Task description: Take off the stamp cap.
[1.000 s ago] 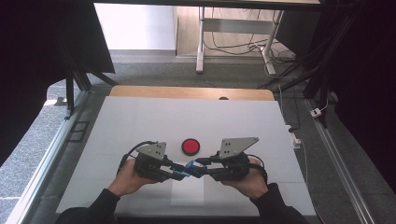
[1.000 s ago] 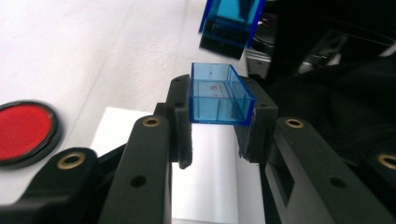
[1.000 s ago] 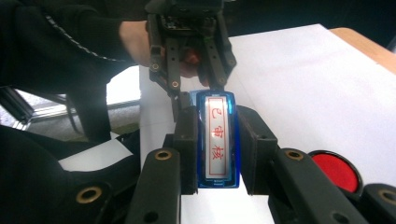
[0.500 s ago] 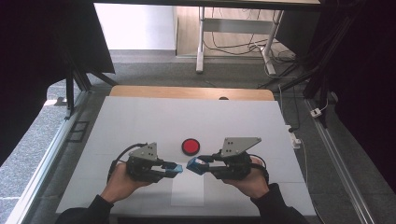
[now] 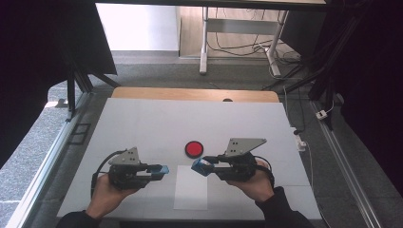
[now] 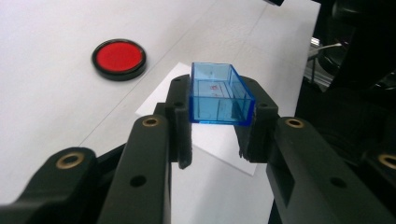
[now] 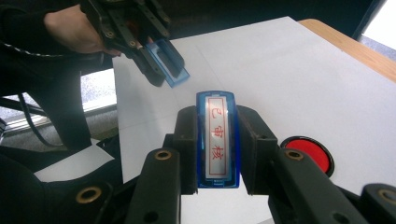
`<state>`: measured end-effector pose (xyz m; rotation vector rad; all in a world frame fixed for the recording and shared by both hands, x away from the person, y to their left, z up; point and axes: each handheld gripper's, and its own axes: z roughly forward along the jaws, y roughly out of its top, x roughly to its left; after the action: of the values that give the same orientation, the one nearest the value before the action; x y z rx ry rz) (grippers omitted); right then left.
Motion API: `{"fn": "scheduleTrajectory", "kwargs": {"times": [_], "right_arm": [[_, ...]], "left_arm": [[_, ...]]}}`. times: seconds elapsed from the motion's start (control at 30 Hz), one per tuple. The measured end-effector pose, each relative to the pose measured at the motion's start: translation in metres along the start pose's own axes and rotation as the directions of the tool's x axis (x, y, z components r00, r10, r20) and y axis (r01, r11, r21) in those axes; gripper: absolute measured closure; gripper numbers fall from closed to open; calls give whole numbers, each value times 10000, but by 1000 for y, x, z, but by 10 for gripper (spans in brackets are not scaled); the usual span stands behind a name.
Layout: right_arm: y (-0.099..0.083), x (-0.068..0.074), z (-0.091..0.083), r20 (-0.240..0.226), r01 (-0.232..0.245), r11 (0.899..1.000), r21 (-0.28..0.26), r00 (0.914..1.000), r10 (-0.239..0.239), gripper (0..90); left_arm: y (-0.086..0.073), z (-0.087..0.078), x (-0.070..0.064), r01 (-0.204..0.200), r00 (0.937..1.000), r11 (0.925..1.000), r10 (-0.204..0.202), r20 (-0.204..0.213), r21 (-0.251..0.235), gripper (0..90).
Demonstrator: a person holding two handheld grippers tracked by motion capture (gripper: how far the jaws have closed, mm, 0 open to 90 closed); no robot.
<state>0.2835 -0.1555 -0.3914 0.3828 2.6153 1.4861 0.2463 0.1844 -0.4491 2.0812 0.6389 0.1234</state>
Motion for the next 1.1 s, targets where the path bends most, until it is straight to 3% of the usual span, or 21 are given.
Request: {"fn": "scheduleTrajectory", "kwargs": {"times": [0.33,0.6,0.83,1.1], "right_arm": [[0,-1,1,157,-105,9999,86,9998,103,714],[0,-2,2,317,-148,9998,97,9994,145,713],[0,-4,2,376,-336,9994,130,9987,331,713],[0,-5,3,472,-338,9992,220,9984,327,714]], "left_arm": [[-24,-24,-3,896,9931,9955,-916,-728,-306,684],[-42,-39,-9,1211,9845,9921,-1241,-1237,-319,684],[-56,-50,-11,1539,9717,9878,-1558,-1773,-246,683],[-64,-56,-13,1871,9628,9823,-1834,-1985,1,683]]}}
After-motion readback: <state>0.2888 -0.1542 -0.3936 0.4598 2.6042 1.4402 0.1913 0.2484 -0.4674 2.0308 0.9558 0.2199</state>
